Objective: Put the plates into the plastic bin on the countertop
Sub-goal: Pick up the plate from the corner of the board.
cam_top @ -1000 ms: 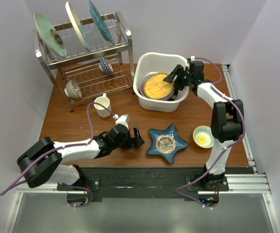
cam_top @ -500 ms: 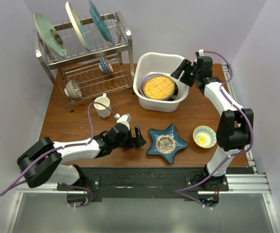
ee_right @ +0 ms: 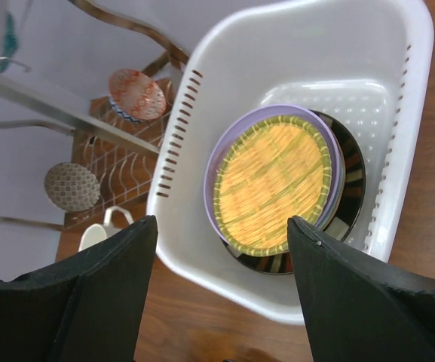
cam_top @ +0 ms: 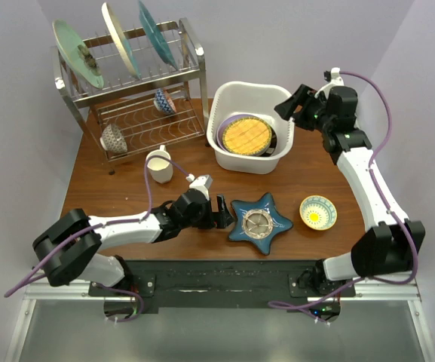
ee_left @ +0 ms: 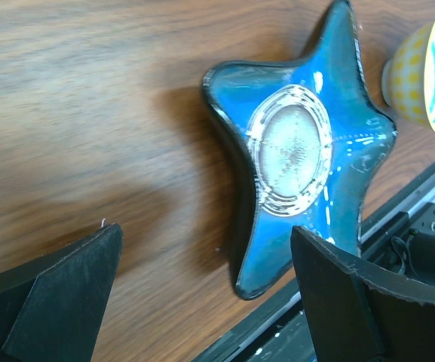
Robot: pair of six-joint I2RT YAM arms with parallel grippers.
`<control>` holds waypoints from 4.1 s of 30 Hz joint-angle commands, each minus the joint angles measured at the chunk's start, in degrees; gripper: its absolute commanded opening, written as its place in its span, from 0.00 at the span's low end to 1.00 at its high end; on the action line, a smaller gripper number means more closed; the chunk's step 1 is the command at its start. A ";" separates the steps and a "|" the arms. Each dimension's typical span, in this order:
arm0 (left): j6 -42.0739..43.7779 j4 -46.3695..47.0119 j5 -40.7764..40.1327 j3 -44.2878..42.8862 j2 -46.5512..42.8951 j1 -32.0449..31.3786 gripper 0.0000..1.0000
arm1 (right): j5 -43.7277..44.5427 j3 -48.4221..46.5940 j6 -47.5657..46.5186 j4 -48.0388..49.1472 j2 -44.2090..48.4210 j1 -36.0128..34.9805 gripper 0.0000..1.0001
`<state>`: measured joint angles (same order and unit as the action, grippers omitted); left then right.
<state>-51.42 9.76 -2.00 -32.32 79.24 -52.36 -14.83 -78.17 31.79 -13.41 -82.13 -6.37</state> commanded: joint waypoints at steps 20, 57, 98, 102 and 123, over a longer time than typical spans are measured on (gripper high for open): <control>0.71 4.13 1.65 -5.21 6.98 -2.13 0.96 | -5.65 29.74 -5.33 -7.68 12.78 -0.22 0.72; 0.79 2.99 1.56 -5.04 5.75 -2.22 0.96 | -1.60 42.84 -6.65 1.28 2.41 -7.87 0.59; 0.18 -2.28 -6.61 -1.00 -4.17 -1.17 1.00 | -3.36 45.39 -5.86 0.85 6.10 -8.40 0.00; 0.09 -2.73 -7.66 0.41 -6.64 -0.38 1.00 | -3.54 45.04 -5.86 -1.09 8.73 -8.57 0.00; -0.35 -4.05 -7.32 8.06 -15.08 5.95 1.00 | -5.21 38.97 -4.72 -9.79 20.60 -8.66 0.00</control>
<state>-51.66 4.58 -8.45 -24.69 65.52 -47.07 -15.81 -34.48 24.82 -23.68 -64.38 -14.72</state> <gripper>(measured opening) 0.996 0.059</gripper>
